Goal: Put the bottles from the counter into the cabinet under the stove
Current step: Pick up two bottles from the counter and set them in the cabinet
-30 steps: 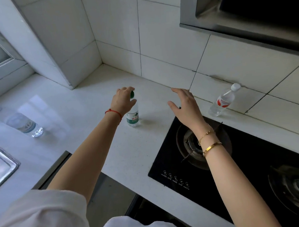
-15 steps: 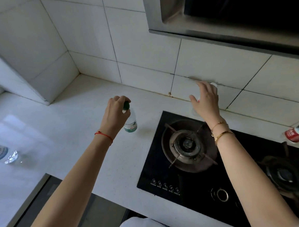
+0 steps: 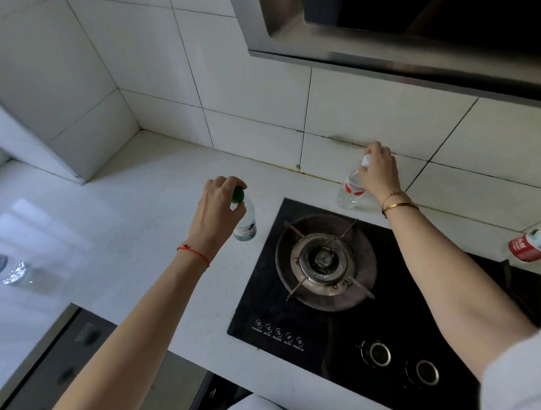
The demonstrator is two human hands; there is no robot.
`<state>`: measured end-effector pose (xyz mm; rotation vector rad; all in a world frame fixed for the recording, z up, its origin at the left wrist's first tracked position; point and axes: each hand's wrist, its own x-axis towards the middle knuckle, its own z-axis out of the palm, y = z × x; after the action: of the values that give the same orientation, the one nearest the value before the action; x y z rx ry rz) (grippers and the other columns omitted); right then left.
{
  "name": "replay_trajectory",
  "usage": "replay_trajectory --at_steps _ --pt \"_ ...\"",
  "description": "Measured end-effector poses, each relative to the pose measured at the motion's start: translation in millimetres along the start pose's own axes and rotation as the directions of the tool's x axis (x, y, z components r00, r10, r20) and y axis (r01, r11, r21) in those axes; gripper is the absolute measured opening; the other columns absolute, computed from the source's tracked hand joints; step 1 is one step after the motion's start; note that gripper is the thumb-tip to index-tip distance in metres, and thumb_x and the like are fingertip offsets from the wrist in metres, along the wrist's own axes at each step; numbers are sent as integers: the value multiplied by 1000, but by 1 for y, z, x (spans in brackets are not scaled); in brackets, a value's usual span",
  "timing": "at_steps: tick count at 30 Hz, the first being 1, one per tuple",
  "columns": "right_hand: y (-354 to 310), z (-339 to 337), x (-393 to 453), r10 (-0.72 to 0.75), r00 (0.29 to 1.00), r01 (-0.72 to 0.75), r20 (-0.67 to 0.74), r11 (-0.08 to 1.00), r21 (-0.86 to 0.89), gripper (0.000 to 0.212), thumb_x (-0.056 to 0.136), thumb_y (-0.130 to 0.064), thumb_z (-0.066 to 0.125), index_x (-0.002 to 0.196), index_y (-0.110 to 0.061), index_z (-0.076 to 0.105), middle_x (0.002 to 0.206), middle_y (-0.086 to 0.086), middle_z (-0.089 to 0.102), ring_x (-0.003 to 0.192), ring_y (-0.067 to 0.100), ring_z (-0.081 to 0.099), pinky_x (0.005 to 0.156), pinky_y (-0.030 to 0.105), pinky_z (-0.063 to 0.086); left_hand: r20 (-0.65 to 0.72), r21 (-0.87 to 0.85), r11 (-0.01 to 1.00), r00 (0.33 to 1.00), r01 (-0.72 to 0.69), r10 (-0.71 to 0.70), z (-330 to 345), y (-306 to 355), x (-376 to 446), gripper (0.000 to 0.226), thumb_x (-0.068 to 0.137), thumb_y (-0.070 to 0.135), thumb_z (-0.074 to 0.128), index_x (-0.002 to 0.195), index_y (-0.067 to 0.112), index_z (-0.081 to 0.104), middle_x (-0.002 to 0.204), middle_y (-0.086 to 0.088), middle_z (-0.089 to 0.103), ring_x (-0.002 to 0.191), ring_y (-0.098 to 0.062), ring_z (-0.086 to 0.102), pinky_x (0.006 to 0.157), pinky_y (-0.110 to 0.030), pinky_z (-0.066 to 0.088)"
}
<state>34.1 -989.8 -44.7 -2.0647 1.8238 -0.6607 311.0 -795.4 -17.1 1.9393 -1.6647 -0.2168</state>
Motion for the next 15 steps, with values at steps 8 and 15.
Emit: replay_trajectory --at_steps 8,15 --pt "5 -7 -51 -129 979 143 -157 986 86 20 87 2 49 105 -5 48 110 18 51 93 38 56 70 30 40 -67 21 1000 998 13 -12 -9 21 -37 30 86 4 63 115 8 60 113 -11 62 103 -27 52 84 -35 51" --pt "-26 -53 -124 -320 897 379 -305 912 157 20 90 -7 54 110 -7 51 110 12 54 89 21 56 73 23 40 -120 24 999 992 -48 50 -32 42 -90 31 85 3 63 114 11 61 112 -8 62 102 -24 52 82 -35 52"
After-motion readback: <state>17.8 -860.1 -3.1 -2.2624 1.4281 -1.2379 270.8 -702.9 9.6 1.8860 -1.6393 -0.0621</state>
